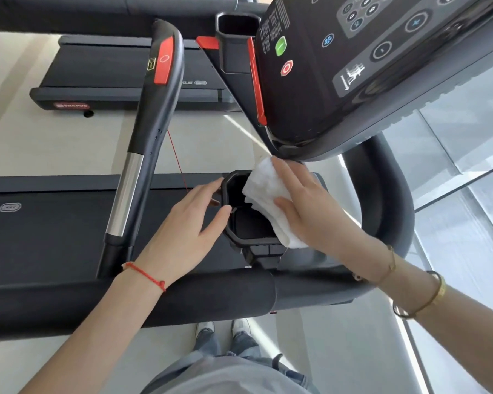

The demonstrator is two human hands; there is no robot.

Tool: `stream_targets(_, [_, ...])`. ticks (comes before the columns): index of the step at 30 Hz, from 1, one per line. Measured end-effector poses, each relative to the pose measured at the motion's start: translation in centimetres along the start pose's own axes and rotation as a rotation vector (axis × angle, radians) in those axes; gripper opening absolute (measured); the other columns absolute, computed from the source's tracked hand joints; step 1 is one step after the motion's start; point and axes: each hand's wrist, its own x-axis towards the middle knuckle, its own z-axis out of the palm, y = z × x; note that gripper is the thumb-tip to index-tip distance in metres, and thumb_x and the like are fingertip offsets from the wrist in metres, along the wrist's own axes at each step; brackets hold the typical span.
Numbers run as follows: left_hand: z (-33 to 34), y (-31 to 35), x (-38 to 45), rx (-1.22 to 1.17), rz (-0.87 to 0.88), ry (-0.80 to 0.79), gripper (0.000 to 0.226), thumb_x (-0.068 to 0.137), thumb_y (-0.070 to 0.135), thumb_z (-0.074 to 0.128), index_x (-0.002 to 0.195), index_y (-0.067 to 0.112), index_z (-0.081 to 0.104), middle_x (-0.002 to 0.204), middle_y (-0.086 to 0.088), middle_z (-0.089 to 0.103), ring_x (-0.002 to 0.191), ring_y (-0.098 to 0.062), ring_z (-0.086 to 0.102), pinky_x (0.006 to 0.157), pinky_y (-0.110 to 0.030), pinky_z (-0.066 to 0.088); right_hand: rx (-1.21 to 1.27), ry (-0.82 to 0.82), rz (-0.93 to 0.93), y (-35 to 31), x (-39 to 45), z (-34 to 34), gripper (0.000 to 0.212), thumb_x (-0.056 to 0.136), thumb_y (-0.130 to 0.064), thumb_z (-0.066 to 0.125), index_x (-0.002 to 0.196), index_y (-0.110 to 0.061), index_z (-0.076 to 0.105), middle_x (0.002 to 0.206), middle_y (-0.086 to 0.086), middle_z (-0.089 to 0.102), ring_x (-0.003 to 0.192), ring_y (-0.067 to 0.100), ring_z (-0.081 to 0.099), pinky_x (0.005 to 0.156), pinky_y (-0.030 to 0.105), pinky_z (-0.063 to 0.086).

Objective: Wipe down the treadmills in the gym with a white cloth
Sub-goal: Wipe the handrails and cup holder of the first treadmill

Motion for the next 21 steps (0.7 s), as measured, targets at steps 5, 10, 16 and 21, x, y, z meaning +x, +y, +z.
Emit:
stream_targets(5, [0.0, 0.2, 0.0, -0.008, 0.003, 0.011, 0.056, 0.095, 0.049, 0.039, 0.146, 0.027, 0.038, 0.131, 0.015, 0.051, 0.118, 0.002, 0.049, 0.104, -0.026, 0.043, -0.289, -0.096, -0.288, -0.4, 3.8, 0.0, 0.061, 0.092, -0.016, 0.056, 0.148, -0.012, 0.032, 0.139, 0.007, 0.049, 0.125, 0.027, 0.047, 0.105, 0.032, 0.036])
stream_targets(10, [0.0, 0.1, 0.0, -0.004, -0.006, 0.016, 0.054, 0.095, 0.048, 0.040, 0.145, 0.026, 0.040, 0.129, 0.014, 0.052, 0.117, 0.002, 0.050, 0.104, -0.028, 0.044, -0.326, -0.114, -0.356, -0.3, 5.1, 0.1, 0.054, 0.097, -0.024, 0.047, 0.148, -0.020, 0.031, 0.134, 0.000, 0.050, 0.114, 0.022, 0.052, 0.094, 0.032, 0.042])
stream_targets(16, [0.0, 0.1, 0.0, -0.011, -0.013, 0.001, 0.062, 0.094, 0.053, 0.037, 0.150, 0.028, 0.034, 0.137, 0.014, 0.049, 0.122, 0.002, 0.048, 0.107, -0.032, 0.044, 0.019, -0.104, -0.166, 2.2, 0.8, -1.1, 0.060, 0.099, -0.023, 0.048, 0.152, -0.016, 0.021, 0.146, 0.005, 0.035, 0.126, 0.021, 0.038, 0.100, 0.016, 0.024])
stream_targets(21, [0.0, 0.1, 0.1, -0.014, -0.004, 0.002, 0.061, 0.093, 0.053, 0.037, 0.149, 0.028, 0.034, 0.135, 0.015, 0.049, 0.121, 0.004, 0.048, 0.106, -0.028, 0.043, -0.192, -0.098, -0.291, 1.0, 2.7, -0.8, 0.060, 0.098, -0.023, 0.047, 0.151, -0.012, 0.022, 0.147, 0.007, 0.037, 0.129, 0.026, 0.037, 0.102, 0.021, 0.022])
